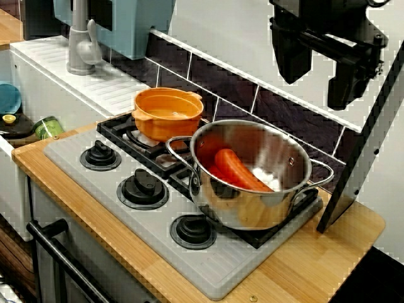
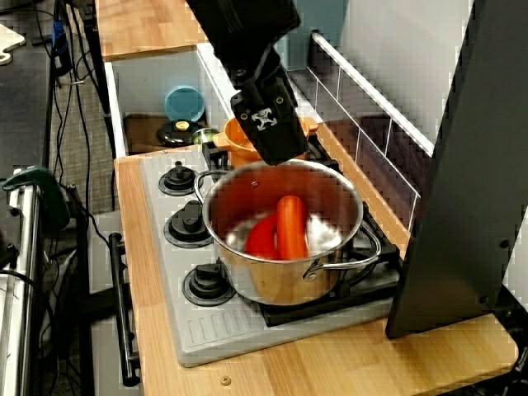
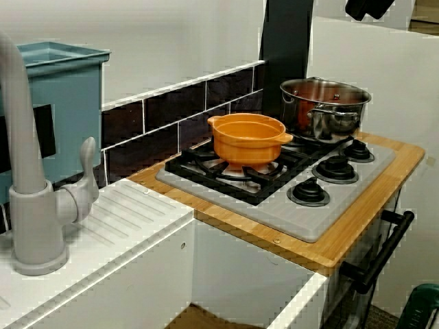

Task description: Lift pot from stove

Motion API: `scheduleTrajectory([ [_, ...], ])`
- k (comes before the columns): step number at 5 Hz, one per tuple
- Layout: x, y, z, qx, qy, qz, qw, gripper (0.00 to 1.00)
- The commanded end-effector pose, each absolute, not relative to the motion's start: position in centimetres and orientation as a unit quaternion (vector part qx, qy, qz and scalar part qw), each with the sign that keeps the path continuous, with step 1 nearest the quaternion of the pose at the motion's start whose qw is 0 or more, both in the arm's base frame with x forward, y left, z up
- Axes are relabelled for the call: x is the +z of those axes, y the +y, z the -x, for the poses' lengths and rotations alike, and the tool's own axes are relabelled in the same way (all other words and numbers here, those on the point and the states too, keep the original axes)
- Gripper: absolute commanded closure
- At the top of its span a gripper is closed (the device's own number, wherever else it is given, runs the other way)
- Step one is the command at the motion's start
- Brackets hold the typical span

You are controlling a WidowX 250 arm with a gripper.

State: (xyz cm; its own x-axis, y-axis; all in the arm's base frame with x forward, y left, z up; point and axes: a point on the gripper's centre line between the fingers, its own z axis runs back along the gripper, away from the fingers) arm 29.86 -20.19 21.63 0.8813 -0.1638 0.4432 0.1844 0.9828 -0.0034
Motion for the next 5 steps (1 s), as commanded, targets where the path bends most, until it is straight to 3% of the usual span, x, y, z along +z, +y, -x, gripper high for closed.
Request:
scheduleTrajectory([
  [1,21.6,-20.2,-29.9,-0.09,-0.226,0.023,0.97,0.0],
  [2,21.5,-19.6,-30.1,-0.096,-0.209,0.027,0.973,0.0],
  [4,20.1,-15.9,-30.7,-0.095,-0.245,-0.017,0.965,0.0],
  [5,21.1,-13.8,-31.0,-0.148,-0.259,-0.038,0.954,0.0],
])
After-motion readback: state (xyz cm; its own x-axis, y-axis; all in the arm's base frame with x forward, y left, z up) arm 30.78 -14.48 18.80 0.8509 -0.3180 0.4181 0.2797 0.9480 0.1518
